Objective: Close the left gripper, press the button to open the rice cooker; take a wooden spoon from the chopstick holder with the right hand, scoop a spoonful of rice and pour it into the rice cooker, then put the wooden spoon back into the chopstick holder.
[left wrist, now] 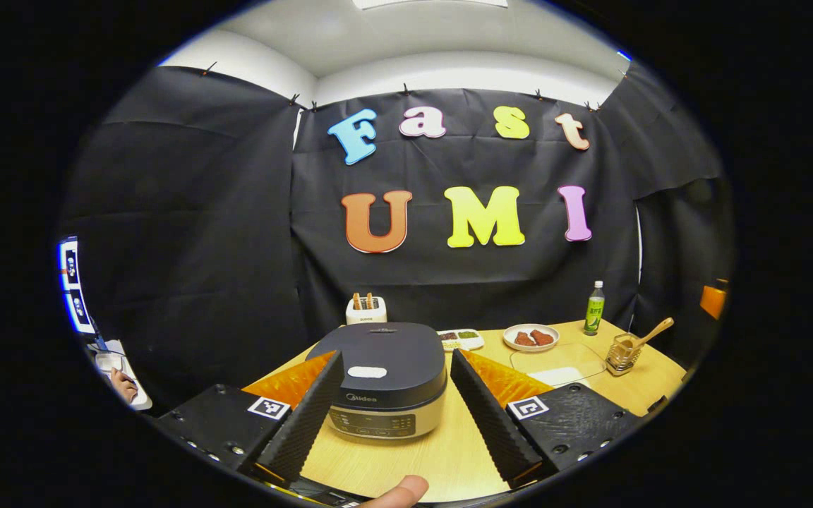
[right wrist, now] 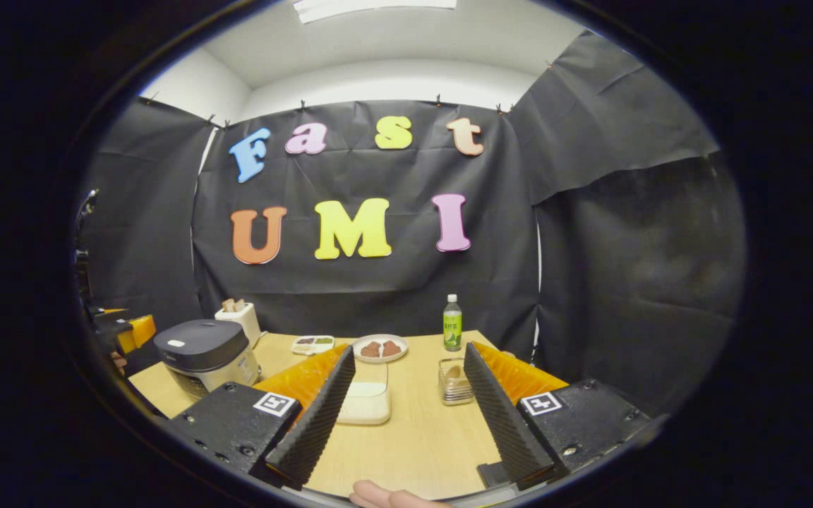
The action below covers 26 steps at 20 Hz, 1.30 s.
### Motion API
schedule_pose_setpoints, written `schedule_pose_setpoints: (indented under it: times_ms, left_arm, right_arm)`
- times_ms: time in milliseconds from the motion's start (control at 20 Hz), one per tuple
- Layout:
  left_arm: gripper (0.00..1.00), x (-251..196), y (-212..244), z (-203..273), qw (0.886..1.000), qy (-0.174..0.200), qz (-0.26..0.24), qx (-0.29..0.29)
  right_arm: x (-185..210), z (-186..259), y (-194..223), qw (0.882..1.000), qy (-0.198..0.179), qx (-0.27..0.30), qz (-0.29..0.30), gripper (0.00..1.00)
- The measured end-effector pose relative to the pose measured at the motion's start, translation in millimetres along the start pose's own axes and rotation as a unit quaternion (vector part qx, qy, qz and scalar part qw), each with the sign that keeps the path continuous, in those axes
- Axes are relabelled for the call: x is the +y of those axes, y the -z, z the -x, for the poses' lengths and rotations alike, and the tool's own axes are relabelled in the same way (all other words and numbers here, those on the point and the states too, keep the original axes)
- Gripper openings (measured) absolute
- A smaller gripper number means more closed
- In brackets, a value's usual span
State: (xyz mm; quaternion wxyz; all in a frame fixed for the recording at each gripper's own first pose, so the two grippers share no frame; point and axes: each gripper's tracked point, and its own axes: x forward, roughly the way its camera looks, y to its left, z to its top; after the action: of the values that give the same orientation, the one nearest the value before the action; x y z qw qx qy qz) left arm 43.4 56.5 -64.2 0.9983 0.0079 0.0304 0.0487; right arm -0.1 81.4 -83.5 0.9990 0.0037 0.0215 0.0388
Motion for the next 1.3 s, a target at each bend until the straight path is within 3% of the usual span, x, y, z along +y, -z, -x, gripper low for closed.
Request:
schedule_pose_setpoints:
  times_ms: [550,1300]
  left_arm:
    - [0.96,-46.8,-22.3,56.1,1.000,0.022,-0.001,-0.018]
    - [0.96,-38.7,-22.2,68.2,1.000,0.008,0.003,-0.026]
  right_arm:
    - [2.2,17.4,-22.6,0.999,-0.011,-0.017,0.034,1.00]
    - [-2.5,21.4,-20.7,1.000,-0.009,-0.013,0.025,1.00]
